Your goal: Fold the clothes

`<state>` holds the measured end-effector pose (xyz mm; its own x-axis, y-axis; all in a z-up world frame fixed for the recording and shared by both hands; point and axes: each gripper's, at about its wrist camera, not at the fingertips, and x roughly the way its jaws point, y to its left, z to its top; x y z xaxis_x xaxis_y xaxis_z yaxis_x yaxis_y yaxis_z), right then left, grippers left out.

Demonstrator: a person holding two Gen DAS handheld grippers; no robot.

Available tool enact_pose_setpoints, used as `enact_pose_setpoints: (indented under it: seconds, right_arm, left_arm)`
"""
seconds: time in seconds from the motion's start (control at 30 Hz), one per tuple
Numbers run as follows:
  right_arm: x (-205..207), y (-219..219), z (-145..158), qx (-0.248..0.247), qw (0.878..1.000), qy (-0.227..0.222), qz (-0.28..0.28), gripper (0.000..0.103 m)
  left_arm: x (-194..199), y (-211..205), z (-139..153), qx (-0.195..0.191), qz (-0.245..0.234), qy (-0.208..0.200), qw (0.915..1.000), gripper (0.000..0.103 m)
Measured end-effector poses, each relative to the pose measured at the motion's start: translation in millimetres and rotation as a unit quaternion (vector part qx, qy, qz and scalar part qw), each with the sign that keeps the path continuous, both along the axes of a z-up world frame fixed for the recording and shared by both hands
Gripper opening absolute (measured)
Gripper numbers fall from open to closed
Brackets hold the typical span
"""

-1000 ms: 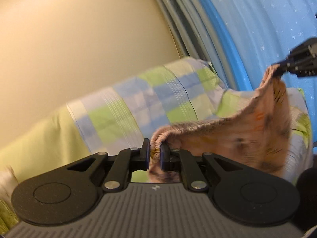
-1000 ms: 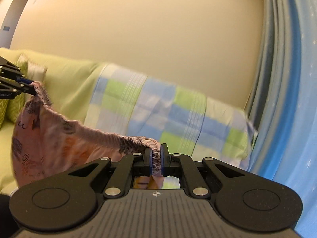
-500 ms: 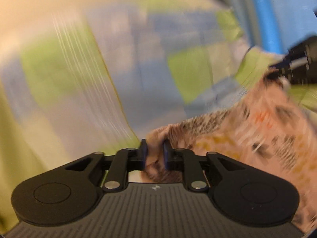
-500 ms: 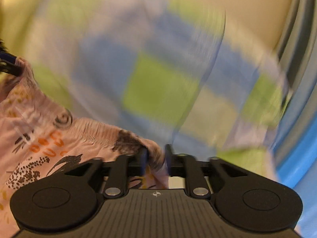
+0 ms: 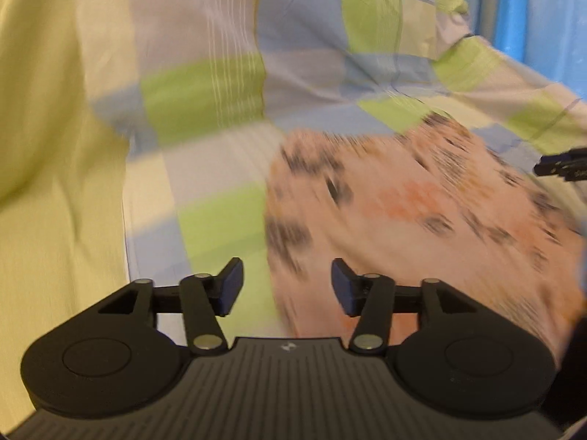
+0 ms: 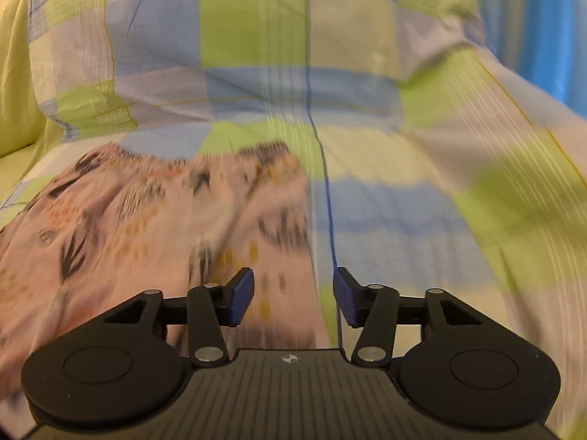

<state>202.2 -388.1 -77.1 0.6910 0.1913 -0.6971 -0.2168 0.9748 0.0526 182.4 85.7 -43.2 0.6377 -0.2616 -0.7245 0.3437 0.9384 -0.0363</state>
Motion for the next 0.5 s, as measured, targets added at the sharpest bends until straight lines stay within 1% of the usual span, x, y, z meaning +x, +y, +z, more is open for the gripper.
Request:
enact_pose_setpoints:
  seconds: [0.07, 0.13, 0.2, 0.27, 0.3, 0.33, 0.37, 0.4, 0.43, 0.5]
  right_arm:
    - [-21.3, -6.7, -6.4, 0.011, 1.000, 0.009, -0.001, 0.056]
    - [-40.6, -14.4, -12.1, 0.020, 1.000, 0.020, -0.005, 0.060]
    - [-56.8, -21.0, -17.3, 0.029, 0.999, 0.029, -0.005, 0.071]
    - [-69.6, -26.2, -22.0, 0.037, 0.999, 0.037, 0.001, 0.072]
    - [-69.4, -30.8, -23.6, 0.054, 0.998, 0.038, -0.007, 0.072]
    - [-68.5, -35.6, -25.2, 0.073, 0.996, 0.039, -0.016, 0.072]
    - [-67.6, -40.4, -26.8, 0.092, 0.995, 0.040, -0.026, 0.072]
    - [-66.7, -45.2, -28.3, 0.111, 0.992, 0.041, -0.035, 0.071]
    - [-65.8, -50.0, -29.9, 0.129, 0.990, 0.042, -0.044, 0.071]
    - [-64.0, -59.6, -33.0, 0.167, 0.983, 0.043, -0.062, 0.071]
  left_arm:
    - [-19.7, 1.1, -10.6, 0.002, -0.013, 0.021, 0.9997, 0.059]
    - [-23.1, 0.6, -15.2, 0.000, -0.016, 0.024, 0.9996, 0.059]
    - [-24.6, 0.2, -18.5, -0.005, -0.017, 0.024, 0.9996, 0.061]
    - [-26.1, -0.2, -21.7, -0.010, -0.018, 0.025, 0.9995, 0.061]
    - [-26.8, -0.4, -23.3, -0.012, -0.018, 0.025, 0.9995, 0.060]
    - [-27.5, -0.6, -24.9, -0.014, -0.019, 0.025, 0.9994, 0.058]
    - [-28.3, -0.8, -26.6, -0.017, -0.019, 0.025, 0.9994, 0.054]
    - [-29.0, -1.0, -28.2, -0.019, -0.020, 0.025, 0.9993, 0.047]
    - [-29.7, -1.2, -29.8, -0.022, -0.020, 0.026, 0.9992, 0.044]
    - [-31.2, -1.6, -33.0, -0.026, -0.021, 0.026, 0.9991, 0.030]
